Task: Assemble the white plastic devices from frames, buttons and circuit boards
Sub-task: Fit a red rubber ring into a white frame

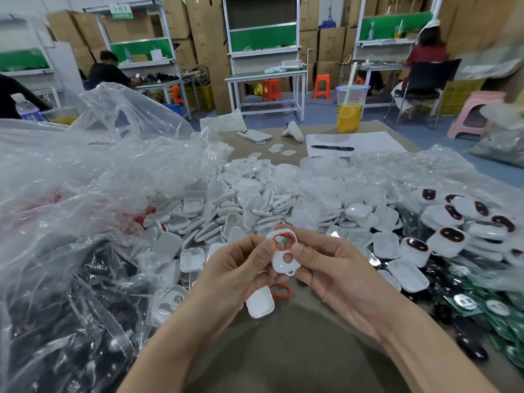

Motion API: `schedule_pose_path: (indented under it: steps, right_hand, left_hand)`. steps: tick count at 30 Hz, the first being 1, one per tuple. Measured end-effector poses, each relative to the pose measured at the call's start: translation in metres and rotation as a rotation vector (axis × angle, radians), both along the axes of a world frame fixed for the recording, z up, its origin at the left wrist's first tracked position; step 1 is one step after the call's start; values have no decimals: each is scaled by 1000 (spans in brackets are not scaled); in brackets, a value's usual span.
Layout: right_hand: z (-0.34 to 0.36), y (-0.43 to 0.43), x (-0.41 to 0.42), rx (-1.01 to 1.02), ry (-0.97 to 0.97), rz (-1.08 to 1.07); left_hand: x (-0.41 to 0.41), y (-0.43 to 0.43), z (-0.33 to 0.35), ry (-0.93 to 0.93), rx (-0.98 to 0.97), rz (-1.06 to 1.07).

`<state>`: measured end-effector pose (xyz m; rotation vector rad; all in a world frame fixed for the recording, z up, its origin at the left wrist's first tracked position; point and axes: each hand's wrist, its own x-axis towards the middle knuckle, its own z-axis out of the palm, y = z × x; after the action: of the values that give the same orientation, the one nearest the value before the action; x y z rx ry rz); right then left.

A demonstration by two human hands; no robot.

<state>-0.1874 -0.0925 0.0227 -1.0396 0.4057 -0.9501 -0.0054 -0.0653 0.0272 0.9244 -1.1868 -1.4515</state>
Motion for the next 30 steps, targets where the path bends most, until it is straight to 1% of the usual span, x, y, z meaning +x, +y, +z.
schedule_pose_path:
  steps: [6,15,17,20,25,30]
  right_hand:
    - [2,1,1,-12,2,-9]
    - [3,3,3,-17,42,-61]
    - [4,3,4,-14,44,-76]
    - [4,3,8,-8,50,-111]
    - [3,4,13,46,96,-218]
    - [2,5,12,20,154,-255]
  left_hand:
    - [-1,1,2,-8,-14,34]
    - [0,1,-1,-107,-32,89]
    - [0,0,-1,-100,-34,107]
    - [-2,1,0,-113,-74,124]
    - [-9,7,0,-220,-169,198]
    - [-14,12,2,-257,-187,233]
